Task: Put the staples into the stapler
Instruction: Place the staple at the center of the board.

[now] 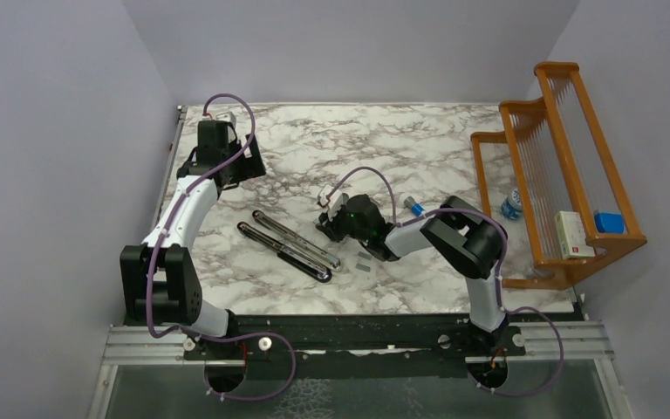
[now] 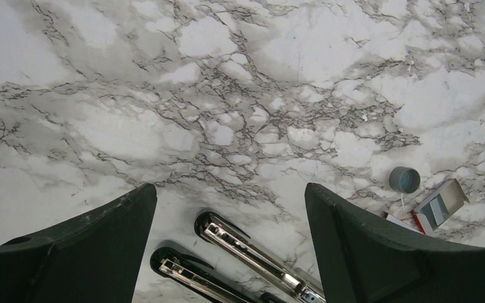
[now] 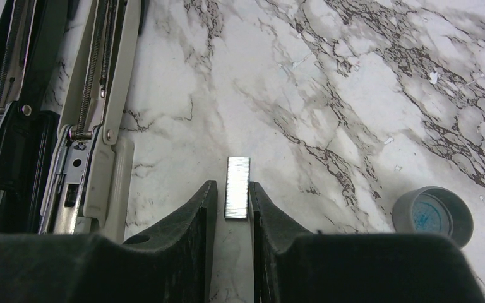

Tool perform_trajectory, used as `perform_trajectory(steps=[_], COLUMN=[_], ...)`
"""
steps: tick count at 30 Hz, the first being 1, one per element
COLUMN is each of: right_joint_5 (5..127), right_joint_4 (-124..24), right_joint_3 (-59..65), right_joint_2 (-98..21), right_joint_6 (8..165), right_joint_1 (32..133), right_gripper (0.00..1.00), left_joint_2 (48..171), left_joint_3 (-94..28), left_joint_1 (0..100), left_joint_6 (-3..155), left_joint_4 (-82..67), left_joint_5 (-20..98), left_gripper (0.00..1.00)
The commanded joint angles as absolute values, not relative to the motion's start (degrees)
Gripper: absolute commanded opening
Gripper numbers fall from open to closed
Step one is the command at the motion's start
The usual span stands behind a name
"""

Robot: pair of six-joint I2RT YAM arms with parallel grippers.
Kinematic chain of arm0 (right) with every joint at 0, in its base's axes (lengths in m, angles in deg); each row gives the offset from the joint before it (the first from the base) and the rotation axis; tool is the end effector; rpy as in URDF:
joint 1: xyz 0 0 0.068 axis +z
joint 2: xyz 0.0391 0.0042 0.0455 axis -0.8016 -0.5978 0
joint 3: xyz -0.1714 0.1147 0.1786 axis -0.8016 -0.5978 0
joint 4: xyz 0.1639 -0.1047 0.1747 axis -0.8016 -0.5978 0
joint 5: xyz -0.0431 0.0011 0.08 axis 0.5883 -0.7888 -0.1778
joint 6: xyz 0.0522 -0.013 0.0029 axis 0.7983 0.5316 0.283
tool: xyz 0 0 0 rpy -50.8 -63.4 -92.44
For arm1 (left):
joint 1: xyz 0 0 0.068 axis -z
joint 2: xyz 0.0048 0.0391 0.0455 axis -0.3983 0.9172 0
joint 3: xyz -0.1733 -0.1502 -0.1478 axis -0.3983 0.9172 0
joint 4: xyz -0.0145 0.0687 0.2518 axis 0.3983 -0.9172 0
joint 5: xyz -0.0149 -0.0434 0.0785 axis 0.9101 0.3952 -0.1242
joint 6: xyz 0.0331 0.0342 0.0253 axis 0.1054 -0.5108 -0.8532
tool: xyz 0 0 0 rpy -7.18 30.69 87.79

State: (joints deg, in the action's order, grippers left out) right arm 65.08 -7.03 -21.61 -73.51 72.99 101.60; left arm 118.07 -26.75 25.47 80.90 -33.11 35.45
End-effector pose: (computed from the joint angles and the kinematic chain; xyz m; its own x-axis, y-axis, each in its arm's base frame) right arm 0.2589 0.2982 0.1122 -0.1584 -0.3458 -0.9248 -0.8502 0.5240 -0.0504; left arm 0.3255 -0.0141 0.2836 -0.6631 -0.2613 -0.7014 -0.0964 0.9591 -0.2661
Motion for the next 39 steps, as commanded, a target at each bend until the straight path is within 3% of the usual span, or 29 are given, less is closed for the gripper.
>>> perform_trajectory(steps=[1,13,30,39], right_joint_5=[67.22,64.86,65.17,64.75], right_joint_4=[-16.77,-17.26,-18.51,-20.23], right_joint_3=[-25.48,-26.02,-24.31,-24.16], right_joint_2=[-77.05,-77.16,-78.32,-75.16], right_joint_6=[71.74,72.22,72.26,73.12], right_joint_1=[101.49,99.94,99.95,99.95], right_gripper=[0.27,0.27,0.19,0.01], left_joint_2=[117.27,117.80,117.14,117.61], left_joint_3=[-26.53,-26.84,-26.34,-25.60], left_joint_1=[25.23,25.30,25.23,25.23], left_joint_6=[80.32,80.50,80.32,80.62], left_joint_4=[-32.84,-32.77,-32.77,-32.39], left_joint_5=[36.42,36.67,36.24,36.15], left_gripper=[0.91,0.91,0.91,0.90])
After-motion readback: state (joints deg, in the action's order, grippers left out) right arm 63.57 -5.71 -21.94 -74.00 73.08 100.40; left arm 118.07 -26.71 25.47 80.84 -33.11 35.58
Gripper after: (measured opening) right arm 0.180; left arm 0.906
